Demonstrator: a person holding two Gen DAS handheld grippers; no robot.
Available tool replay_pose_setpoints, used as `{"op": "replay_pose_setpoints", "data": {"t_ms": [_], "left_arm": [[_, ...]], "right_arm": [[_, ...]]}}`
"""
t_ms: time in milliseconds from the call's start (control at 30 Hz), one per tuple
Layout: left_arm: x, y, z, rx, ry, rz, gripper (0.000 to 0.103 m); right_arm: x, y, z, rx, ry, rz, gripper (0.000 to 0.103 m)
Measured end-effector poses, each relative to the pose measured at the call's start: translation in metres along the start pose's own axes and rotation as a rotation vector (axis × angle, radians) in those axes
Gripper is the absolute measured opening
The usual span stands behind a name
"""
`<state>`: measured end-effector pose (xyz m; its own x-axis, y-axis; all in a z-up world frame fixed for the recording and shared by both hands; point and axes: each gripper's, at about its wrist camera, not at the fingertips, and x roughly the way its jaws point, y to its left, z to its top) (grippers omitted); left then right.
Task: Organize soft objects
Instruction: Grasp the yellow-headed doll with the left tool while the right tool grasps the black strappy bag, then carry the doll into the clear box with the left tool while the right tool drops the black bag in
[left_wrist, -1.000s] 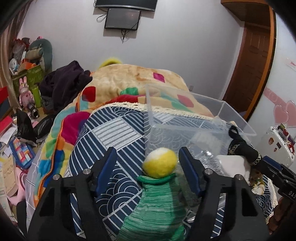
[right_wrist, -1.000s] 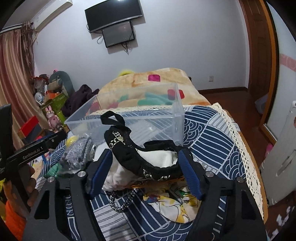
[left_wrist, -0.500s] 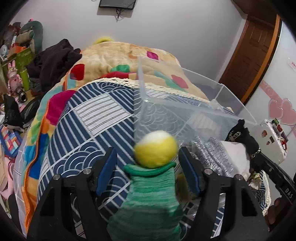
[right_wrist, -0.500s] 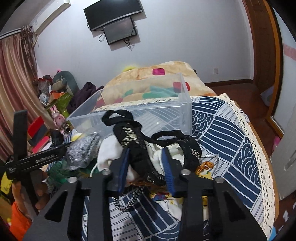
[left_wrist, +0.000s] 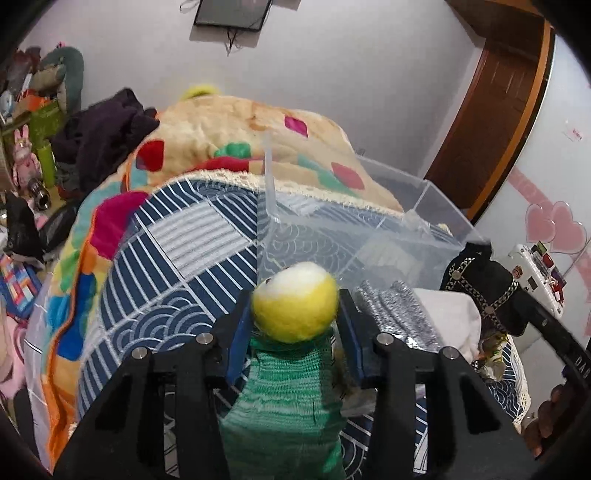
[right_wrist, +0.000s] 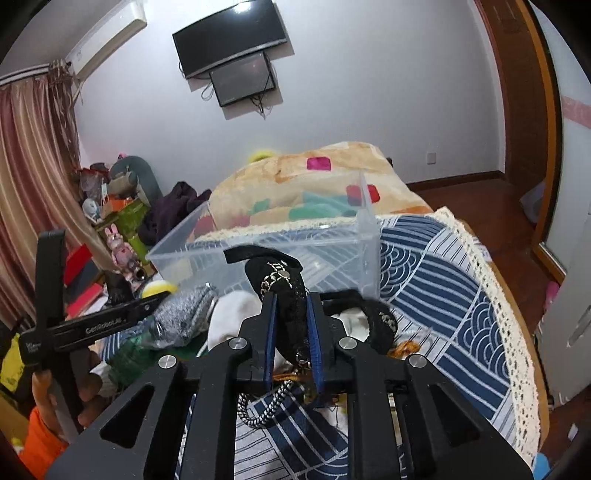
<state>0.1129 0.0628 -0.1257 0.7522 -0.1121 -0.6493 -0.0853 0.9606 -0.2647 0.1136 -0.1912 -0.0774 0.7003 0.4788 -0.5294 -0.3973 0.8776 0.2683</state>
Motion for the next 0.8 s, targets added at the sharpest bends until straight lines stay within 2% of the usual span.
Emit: {"op": "replay_pose_setpoints", "data": {"t_ms": [100, 433, 667, 800], "left_arm": [[-0.014, -0.004, 0.002, 0.032, -0.041, 0.018, 0.044], [-0.041, -0.016, 0.022, 0.065, -0.121, -0.004, 0.044], [-0.046, -0.021, 0.040, 0.077, -0.144, -0.020, 0.044], [-0.045, -0.021, 0.044, 0.074, -0.146, -0.020, 0.044]], "right_arm": [[-0.010, 0.002, 0.005, -0.001, -0.036, 0.008, 0.012], [-0.029, 0.009, 0.029, -0.041, -0.124, 0.018, 0.011], [-0.033, 0.018, 0.057, -0.089, -0.182, 0.044, 0.009], [-0.023, 0.023, 0.073, -0.122, -0.175, 0.062, 0.009]]}}
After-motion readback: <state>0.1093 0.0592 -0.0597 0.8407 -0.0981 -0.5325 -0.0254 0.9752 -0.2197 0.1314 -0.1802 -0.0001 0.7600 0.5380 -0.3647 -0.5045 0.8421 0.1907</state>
